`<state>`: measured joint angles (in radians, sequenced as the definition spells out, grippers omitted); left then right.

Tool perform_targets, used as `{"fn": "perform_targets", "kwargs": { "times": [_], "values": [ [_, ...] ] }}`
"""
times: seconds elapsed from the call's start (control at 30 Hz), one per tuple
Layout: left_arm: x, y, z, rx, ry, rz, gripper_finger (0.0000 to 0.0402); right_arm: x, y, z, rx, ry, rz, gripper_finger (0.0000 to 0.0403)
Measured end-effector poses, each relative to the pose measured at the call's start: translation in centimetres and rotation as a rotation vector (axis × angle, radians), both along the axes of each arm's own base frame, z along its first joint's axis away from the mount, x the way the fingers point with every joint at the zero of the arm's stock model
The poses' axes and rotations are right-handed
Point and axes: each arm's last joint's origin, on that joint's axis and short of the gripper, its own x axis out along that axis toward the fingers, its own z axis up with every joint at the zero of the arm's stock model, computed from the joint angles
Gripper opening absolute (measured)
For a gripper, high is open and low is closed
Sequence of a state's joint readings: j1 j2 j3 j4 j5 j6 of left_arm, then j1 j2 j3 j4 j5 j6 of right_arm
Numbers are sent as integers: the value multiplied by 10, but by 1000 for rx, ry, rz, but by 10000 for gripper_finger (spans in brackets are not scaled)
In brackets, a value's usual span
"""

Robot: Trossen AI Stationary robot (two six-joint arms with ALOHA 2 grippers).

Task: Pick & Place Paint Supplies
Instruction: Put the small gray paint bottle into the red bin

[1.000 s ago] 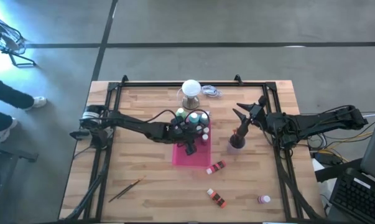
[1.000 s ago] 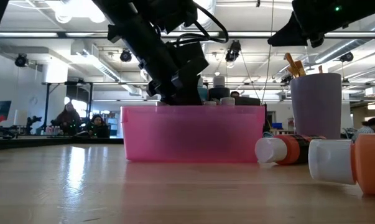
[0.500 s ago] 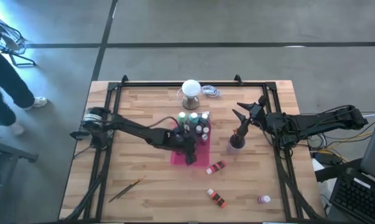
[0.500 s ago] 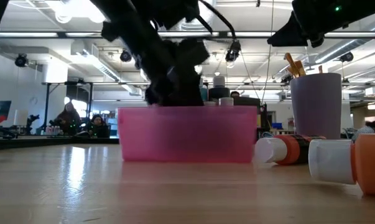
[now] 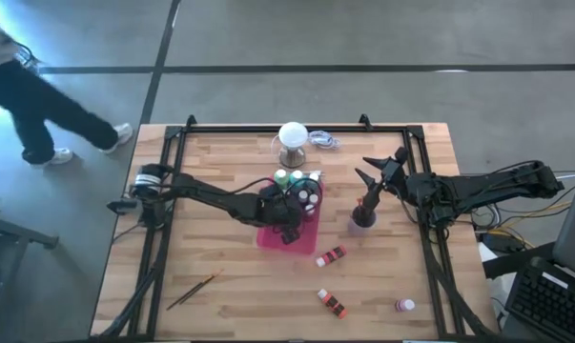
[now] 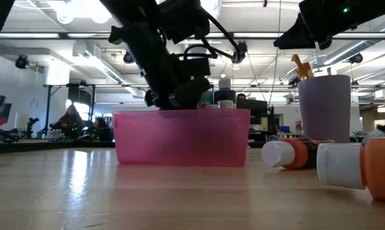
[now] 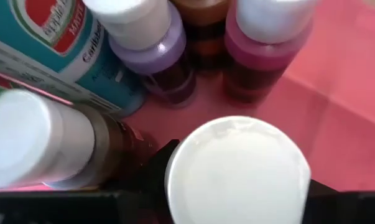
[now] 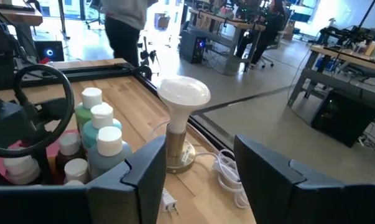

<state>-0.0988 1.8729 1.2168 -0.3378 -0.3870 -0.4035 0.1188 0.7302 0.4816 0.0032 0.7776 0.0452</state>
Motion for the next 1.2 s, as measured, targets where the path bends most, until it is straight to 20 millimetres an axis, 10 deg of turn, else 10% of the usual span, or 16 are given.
{"fn": "perform_targets", "kwargs": {
  "times": [1.2],
  "values": [
    [22,-2,-13,-129,-102,-86,149,2,0,-3,-3,23,1,151]
  ]
}}
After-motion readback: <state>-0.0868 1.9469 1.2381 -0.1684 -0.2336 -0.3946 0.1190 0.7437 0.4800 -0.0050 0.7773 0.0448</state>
